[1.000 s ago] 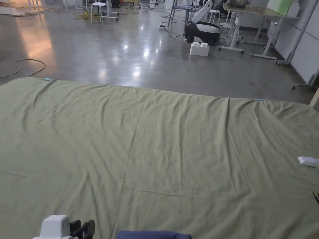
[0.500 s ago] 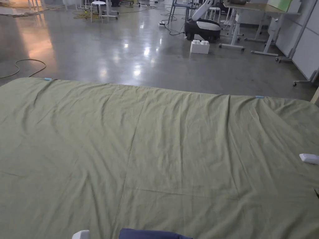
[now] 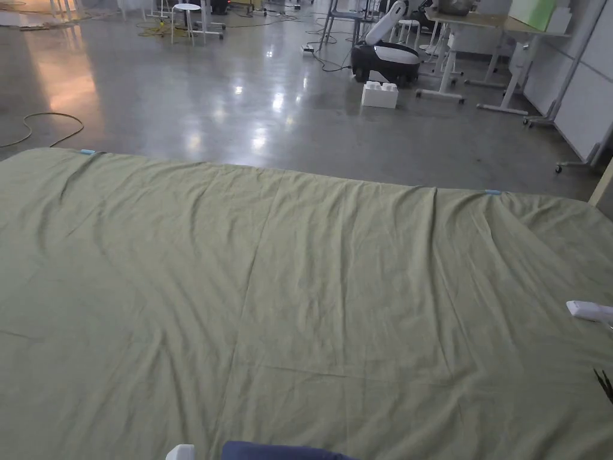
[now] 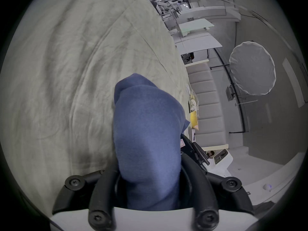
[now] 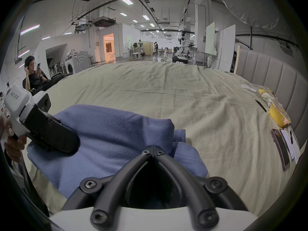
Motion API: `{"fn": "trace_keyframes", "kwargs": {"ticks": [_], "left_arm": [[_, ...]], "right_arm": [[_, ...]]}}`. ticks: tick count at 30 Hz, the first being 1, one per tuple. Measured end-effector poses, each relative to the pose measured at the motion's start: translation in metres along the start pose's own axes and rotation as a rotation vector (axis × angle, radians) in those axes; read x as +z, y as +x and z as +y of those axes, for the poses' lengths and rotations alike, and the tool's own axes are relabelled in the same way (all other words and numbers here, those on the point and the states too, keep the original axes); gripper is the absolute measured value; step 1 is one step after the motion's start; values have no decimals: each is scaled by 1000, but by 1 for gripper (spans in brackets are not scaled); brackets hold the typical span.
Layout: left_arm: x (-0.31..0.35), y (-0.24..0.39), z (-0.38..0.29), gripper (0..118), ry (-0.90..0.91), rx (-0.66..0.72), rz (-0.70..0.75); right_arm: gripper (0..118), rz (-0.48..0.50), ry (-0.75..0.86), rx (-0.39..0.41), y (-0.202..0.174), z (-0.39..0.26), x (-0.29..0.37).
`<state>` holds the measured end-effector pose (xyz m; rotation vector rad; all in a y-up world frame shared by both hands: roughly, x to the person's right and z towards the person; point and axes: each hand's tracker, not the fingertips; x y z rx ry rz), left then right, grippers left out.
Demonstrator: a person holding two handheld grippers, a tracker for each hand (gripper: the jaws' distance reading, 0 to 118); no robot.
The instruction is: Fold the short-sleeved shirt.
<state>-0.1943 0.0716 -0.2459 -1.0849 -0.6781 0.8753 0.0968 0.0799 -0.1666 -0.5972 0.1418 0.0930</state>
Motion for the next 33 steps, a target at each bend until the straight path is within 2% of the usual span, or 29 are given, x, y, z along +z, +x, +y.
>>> {"fn": "trace_keyframes", "kwargs": {"ticks": [6,9,11,17,20,26,33], "left_arm": [[20,15,2,27,24,-3,-38],[49,18,10,27,54,-15,-46],[74,17,16,27,81,-23,-43],[166,3,40,27,141,-25,11],[214,-15,57,27,162,-14,57],[299,-18,82,27,167,-2,284],[373,-26,103,27,219,34,521]], "right_arm": [[1,3,12,1,5,22,10],[1,-50,95,10,15,46,20],[1,-65,141,-1,26,67,25],[1,-158,308,48,51,131,39],[1,-179,347,30,63,154,44],[1,-230,416,29,83,178,50],[1,-267,406,2,102,177,55]]}}
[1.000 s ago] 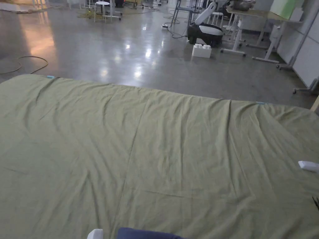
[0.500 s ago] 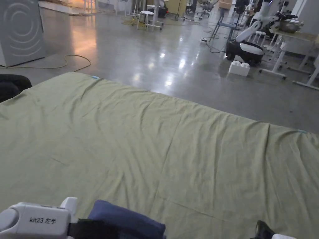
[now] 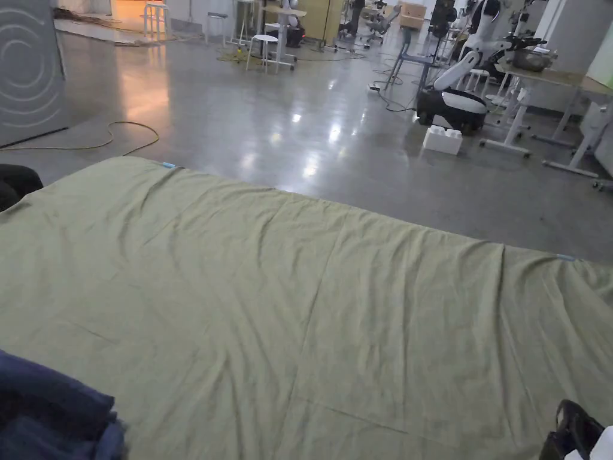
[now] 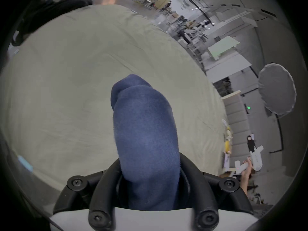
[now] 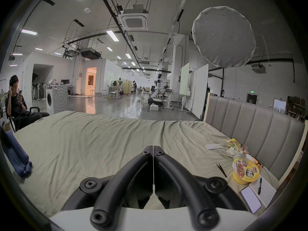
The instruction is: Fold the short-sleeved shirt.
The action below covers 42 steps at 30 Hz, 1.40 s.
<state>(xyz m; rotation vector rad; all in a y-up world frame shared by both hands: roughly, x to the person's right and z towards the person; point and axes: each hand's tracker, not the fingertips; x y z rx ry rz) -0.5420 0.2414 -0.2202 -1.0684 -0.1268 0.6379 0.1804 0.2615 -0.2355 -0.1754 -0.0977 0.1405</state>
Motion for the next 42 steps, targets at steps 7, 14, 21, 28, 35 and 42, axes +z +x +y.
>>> {"fn": "trace_keyframes", "kwargs": {"ticks": [7,14,21,28,35,42], "left_arm": [[-9,-12,14,31,-34,-28,218],[-16,2,13,60,15,-146,478],[3,27,13,62,194,-262,669],[-20,88,-28,62,400,-352,450],[-92,161,-92,62,588,-551,377],[-149,240,-124,58,721,-642,341]], "right_arm": [[1,-11,-29,8,5,-8,1],[1,-5,-46,12,7,-13,-2],[1,1,-55,-1,10,-14,-3],[1,18,-59,-20,4,-20,-4],[1,52,-68,-32,-12,-26,-4],[1,66,-57,-42,-22,-25,-4]]}}
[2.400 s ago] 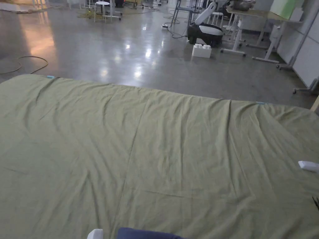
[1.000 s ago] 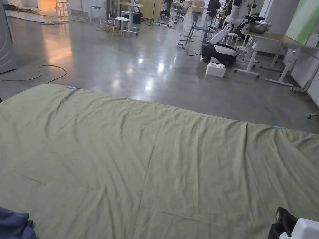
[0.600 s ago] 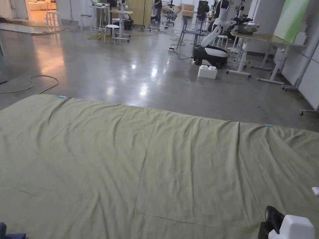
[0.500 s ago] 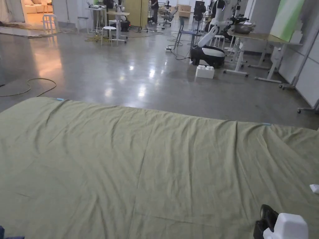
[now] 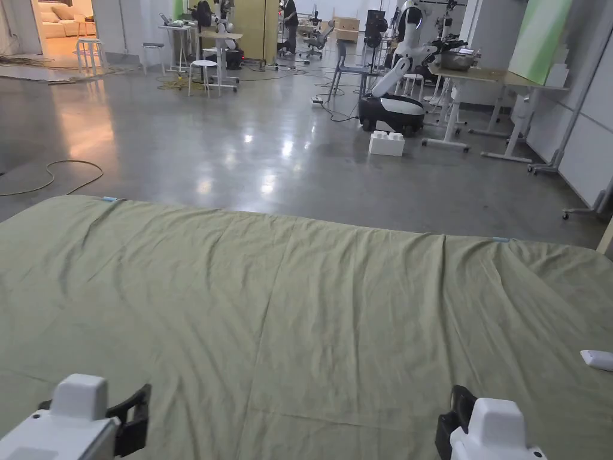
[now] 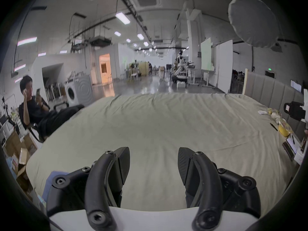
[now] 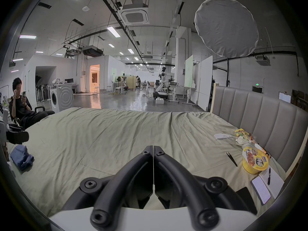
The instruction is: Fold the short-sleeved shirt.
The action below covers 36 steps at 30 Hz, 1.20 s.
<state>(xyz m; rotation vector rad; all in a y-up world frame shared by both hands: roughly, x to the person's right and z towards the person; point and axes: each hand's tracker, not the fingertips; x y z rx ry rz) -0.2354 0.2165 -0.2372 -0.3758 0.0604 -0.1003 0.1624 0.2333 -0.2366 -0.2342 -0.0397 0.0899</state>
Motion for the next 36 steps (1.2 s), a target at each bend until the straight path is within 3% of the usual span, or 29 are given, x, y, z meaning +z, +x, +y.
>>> {"fn": "trace_keyframes", "kwargs": {"ticks": [3,6,10,36], "left_arm": [[0,33,10,47,33,-12,-18],[-2,47,19,24,64,3,-28],[3,57,22,12,157,83,-37],[30,66,28,9,270,116,56]], "right_arm": [[1,-4,10,-7,-2,3,1],[1,-5,18,-19,-3,6,2],[1,-15,23,-27,-4,6,3],[1,-28,93,-42,-8,11,16]]}}
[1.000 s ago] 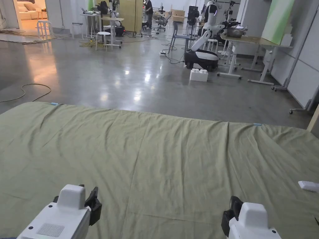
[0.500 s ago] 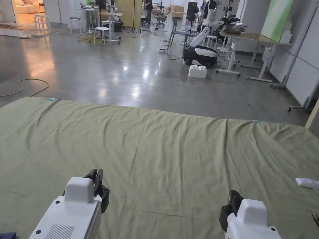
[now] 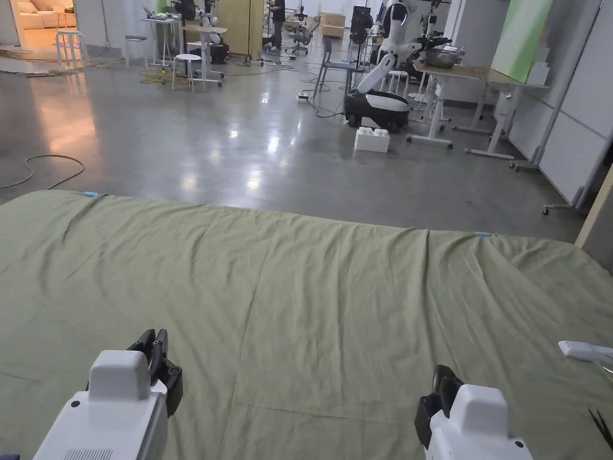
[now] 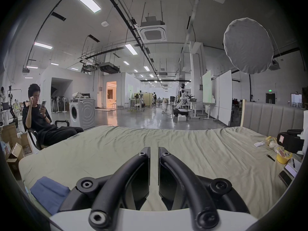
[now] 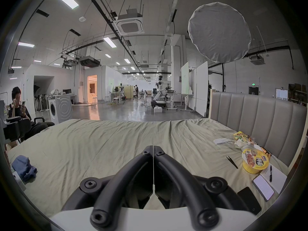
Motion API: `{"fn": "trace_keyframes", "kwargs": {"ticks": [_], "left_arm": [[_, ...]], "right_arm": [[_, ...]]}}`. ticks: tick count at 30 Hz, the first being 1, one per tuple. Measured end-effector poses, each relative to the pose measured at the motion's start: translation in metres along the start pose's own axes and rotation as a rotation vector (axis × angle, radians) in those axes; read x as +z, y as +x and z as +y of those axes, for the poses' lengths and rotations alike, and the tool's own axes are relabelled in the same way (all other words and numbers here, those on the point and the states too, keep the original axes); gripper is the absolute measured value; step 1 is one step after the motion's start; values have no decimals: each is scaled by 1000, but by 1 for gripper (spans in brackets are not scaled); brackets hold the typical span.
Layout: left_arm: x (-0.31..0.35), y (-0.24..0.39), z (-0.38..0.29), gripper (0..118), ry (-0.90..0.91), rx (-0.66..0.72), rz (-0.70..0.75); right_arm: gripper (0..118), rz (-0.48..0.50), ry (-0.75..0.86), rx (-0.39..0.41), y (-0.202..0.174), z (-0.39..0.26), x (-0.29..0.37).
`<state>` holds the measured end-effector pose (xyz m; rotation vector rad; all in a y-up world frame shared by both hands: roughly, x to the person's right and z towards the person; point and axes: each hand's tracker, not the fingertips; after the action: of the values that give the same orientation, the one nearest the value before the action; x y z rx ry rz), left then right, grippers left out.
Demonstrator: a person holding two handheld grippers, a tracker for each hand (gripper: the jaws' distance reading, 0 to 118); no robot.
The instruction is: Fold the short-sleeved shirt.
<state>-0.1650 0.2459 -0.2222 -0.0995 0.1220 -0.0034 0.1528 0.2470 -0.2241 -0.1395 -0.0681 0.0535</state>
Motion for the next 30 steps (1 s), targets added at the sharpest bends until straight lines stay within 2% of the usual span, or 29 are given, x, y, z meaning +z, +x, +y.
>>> {"fn": "trace_keyframes", "kwargs": {"ticks": [4,6,7,8,9,10,14,17,23,27,30], "left_arm": [[2,-1,0,12,1,-9,0],[2,-1,0,29,-5,-6,-1],[1,-2,0,43,-9,-4,-2],[1,-2,0,61,-13,-4,-3],[2,-2,0,71,-19,-6,-1],[2,-1,-1,76,-24,-8,5],[2,-1,-4,80,-22,-15,31],[1,-3,-5,90,-41,-16,40],[-4,-7,0,98,-94,51,36],[-4,-6,1,101,-87,62,21],[-5,-2,2,102,-94,45,10]], "right_arm": [[4,3,0,1,1,0,-2],[32,-2,-3,3,0,0,-1],[46,0,-6,3,0,0,-1],[60,1,-8,2,-1,-1,-1],[66,0,-11,1,-2,-2,-1],[68,-3,-9,6,-2,-3,-1],[73,-1,13,36,-4,-4,0],[89,-8,13,28,-4,-4,1],[104,19,16,39,-5,-2,-3],[105,30,-14,15,-7,-2,-8],[107,31,-3,32,-9,-3,-9]]}}
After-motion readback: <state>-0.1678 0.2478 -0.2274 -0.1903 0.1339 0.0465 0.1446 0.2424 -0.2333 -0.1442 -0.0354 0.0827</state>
